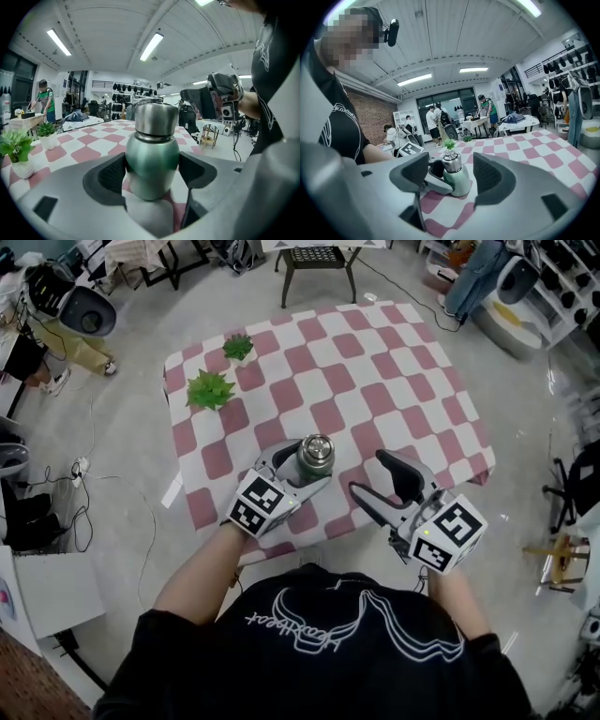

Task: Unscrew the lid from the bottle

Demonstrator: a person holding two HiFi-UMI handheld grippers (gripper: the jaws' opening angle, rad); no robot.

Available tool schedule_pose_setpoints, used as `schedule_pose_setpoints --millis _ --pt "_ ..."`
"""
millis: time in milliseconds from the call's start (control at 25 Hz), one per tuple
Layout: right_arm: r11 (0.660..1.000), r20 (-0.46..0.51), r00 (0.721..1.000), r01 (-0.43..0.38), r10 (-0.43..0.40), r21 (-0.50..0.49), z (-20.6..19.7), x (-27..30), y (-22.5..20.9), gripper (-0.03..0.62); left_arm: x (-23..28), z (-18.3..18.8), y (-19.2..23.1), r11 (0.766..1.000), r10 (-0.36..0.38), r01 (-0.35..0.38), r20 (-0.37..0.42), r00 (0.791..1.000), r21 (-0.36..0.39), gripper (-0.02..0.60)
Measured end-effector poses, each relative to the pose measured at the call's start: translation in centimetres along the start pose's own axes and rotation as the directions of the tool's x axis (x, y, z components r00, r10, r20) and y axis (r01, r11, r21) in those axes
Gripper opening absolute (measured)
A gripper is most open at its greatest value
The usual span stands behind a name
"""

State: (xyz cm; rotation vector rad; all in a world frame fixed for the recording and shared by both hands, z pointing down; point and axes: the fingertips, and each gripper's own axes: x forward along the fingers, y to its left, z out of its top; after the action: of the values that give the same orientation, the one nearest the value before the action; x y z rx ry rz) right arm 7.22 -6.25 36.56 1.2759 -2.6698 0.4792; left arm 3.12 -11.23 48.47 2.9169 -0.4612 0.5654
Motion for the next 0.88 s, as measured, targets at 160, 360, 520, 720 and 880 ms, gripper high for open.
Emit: schedule_pose_setpoints --millis 160,360,520,720,880 --pt "1.0 -0.017 1.0 -0.025 0.024 -0.013 -0.2 1.8 -0.2 0.295 0.1 0.1 0.1 1.0 -0.013 0.013 0.01 1.0 0.003 0.353" --pt "0.997 -0.056 0.997 -0.058 0.055 -0.056 -0.8 4.5 -0.4 0.295 0.0 0.0 0.1 1.0 -0.013 0.013 0.015 1.0 0.001 0.353" --pt "0.99 -0.104 0.992 -0.08 0.067 -0.119 -1.5 6.5 -0.4 0.295 0.1 0.1 0.1 1.0 -0.016 0.016 0.015 1.0 -0.001 0.353" --pt "0.98 -0.14 0.988 -0.095 0.071 -0.177 -2.5 8.4 0.0 0.287 0.0 0.1 0.1 1.0 -0.016 0.016 0.014 1.0 0.002 0.353" --pt "0.966 -0.162 0.984 -0.111 0.074 -0.233 -2.9 9.3 0.5 0.278 0.1 0.1 0.2 1.0 -0.011 0.011 0.014 1.0 0.004 0.351"
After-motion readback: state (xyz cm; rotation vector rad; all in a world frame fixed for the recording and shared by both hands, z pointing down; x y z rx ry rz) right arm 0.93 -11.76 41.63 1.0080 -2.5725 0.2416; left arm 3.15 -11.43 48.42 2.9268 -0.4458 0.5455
